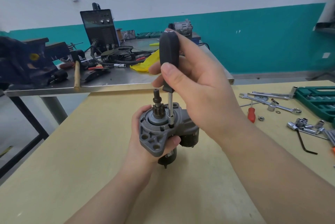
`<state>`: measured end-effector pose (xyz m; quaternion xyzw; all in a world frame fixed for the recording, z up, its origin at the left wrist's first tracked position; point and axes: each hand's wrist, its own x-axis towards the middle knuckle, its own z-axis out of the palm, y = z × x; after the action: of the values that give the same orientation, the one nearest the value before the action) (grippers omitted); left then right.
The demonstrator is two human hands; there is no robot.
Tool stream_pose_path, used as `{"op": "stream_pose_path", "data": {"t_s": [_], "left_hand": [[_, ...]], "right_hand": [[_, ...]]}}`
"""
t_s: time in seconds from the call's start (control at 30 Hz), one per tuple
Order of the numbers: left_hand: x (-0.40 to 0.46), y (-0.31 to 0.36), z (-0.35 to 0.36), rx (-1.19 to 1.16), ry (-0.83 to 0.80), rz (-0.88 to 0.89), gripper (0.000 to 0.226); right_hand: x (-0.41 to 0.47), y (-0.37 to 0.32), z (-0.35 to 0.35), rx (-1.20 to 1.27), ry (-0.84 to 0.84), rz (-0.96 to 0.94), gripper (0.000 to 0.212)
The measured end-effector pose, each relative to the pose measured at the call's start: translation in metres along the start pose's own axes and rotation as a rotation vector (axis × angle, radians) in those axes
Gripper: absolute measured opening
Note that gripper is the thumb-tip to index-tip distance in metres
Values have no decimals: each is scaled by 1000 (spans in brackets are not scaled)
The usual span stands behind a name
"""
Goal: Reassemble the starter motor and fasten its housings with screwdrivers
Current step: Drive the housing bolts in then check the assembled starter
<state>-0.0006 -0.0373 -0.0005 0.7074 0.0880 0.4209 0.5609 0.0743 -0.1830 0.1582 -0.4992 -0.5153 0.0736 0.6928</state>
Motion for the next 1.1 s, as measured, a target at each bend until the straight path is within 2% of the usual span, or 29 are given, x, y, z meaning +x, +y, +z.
{"op": "stream_pose_path", "data": {"t_s": [0.13, 0.2, 0.43, 0.67, 0.77, 0.87, 0.93, 1.0, 1.1], "left_hand": [[1, 7, 2, 58, -57, 6, 95], [1, 9, 2, 64, -82, 9, 97], [-1, 17, 4, 71, -87, 3, 100], [-2, 23, 11, 102, -97, 3, 97], [-1, 23, 8, 99, -112, -7, 97], [0, 23, 5, 88, -144, -23, 99], [0, 25, 3, 72, -183, -43, 101], [1, 26, 2, 69, -225, -46, 98], [1, 27, 0, 59, -248, -54, 96]], "right_hand": [[3, -4, -8, -10, -24, -24, 35], [4, -5, -10, -38, -21, -39, 35], [8, -5, -17, -28, 109, 30, 21], [4, -1, -13, -299, 299, -84, 32], [6, -2, -19, -260, 198, -116, 55], [10, 1, -27, -128, 96, -62, 39], [11, 3, -30, 71, 5, 13, 35], [11, 3, -33, 245, -100, 63, 36], [9, 2, -40, 346, -213, 72, 46]]}}
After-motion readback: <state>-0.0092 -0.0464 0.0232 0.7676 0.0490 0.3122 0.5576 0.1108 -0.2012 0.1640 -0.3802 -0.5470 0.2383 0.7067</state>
